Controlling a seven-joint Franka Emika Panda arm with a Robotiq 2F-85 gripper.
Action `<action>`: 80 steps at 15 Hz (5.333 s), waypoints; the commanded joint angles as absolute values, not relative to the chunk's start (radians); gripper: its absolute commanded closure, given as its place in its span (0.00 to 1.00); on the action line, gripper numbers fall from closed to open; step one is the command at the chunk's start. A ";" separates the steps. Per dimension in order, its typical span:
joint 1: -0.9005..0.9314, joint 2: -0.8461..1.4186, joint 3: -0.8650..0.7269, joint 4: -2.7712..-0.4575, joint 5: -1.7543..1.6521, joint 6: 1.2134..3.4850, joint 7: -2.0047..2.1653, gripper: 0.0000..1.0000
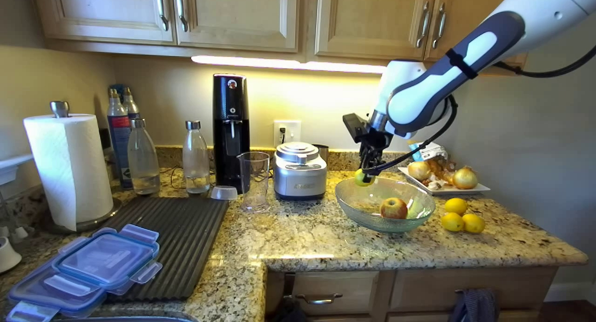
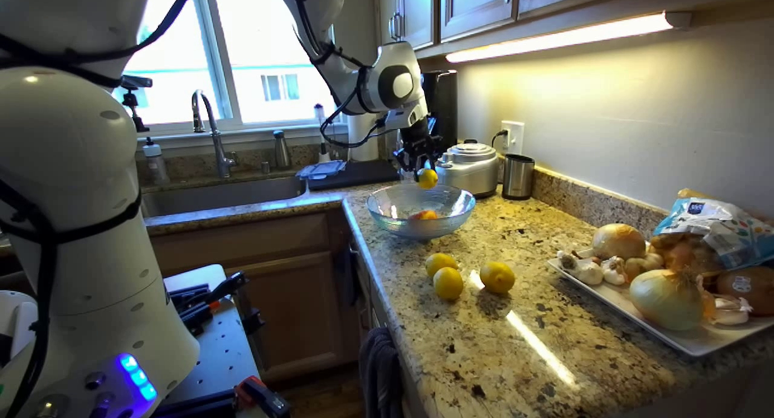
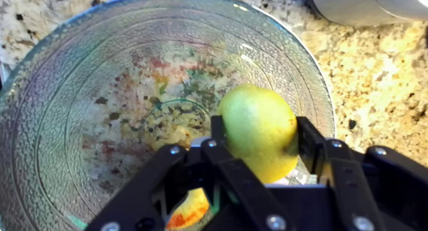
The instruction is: Remove the lemon from the glass bowl and put it on the right side of the counter
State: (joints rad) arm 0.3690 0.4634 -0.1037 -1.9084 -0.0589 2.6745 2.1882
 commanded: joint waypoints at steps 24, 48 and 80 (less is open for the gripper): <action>0.352 0.317 -0.429 -2.343 -0.140 2.914 2.600 0.71; 0.314 0.461 -0.411 -2.218 -0.096 2.978 2.574 0.71; 0.358 0.018 -0.249 -2.350 -0.008 2.846 2.129 0.00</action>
